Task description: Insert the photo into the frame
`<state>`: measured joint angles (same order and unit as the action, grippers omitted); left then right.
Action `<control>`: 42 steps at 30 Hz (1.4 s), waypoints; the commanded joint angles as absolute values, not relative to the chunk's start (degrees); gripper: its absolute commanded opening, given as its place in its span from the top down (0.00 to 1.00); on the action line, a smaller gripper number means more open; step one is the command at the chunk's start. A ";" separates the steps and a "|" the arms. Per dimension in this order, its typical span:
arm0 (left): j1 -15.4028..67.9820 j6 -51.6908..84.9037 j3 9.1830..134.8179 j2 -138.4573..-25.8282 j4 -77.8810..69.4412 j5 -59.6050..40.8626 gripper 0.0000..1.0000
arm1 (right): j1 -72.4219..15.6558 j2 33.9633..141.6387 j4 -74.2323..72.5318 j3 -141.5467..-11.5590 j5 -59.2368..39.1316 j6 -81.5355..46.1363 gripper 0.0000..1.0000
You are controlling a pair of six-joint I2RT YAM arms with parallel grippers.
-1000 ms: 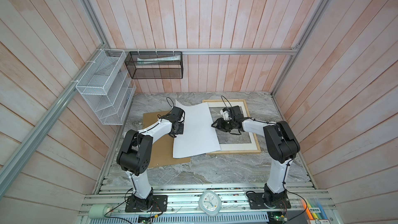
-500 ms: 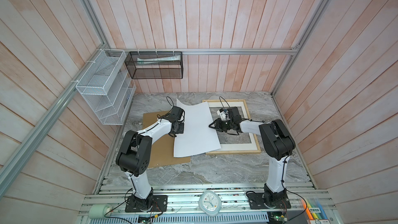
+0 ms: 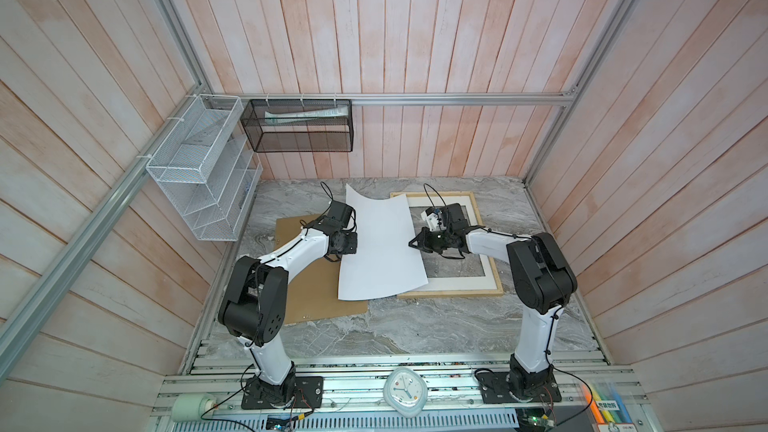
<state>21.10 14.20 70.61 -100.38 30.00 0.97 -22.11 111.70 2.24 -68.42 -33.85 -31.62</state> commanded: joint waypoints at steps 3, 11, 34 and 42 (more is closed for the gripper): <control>20.96 17.51 74.51 -96.58 27.52 -7.56 1.00 | -20.48 104.85 9.38 -70.36 -30.69 -27.18 1.00; 22.02 25.37 74.52 -99.05 19.10 -16.92 1.00 | -16.38 97.86 16.30 -70.75 -29.18 -24.00 1.00; 31.86 34.09 82.95 -116.37 7.39 -18.24 0.98 | -3.01 96.69 32.13 -73.85 -22.85 -7.82 1.00; 31.99 34.36 83.49 -118.92 6.66 -18.80 0.91 | -2.51 99.14 33.95 -75.28 -18.96 -5.47 1.00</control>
<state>31.83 33.93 81.65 -117.40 8.56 -17.82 -3.09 98.37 31.90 -74.02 -21.10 -7.49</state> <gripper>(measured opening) 0.084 0.043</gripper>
